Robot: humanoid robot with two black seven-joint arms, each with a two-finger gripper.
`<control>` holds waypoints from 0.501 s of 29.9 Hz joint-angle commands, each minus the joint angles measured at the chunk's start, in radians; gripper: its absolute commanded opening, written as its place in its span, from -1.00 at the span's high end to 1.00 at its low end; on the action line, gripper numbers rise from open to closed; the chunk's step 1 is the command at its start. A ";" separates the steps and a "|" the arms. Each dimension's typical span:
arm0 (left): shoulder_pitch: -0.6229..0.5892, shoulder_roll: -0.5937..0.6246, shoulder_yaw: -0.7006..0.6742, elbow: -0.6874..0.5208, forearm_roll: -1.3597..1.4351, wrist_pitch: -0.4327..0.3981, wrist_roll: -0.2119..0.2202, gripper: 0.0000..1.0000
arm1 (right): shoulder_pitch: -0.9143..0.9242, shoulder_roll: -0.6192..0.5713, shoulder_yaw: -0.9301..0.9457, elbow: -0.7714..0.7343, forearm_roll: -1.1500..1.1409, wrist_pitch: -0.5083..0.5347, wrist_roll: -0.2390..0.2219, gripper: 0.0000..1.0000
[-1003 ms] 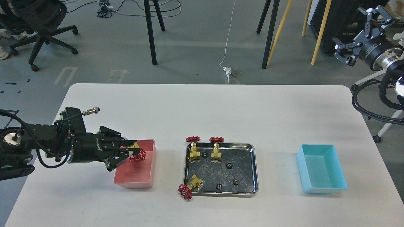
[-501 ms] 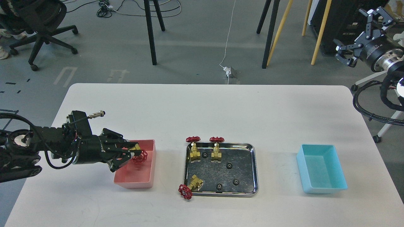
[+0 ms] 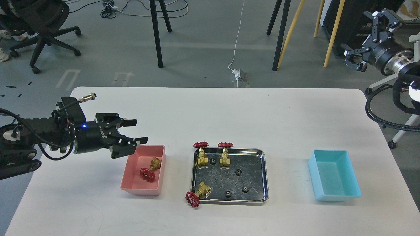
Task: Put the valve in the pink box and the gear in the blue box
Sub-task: 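Raise the left arm away from the pink box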
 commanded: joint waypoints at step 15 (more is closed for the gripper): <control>0.089 -0.219 -0.838 -0.062 -1.265 -0.420 0.000 -0.77 | 0.133 -0.088 -0.194 0.570 -1.043 0.000 -0.014 -1.00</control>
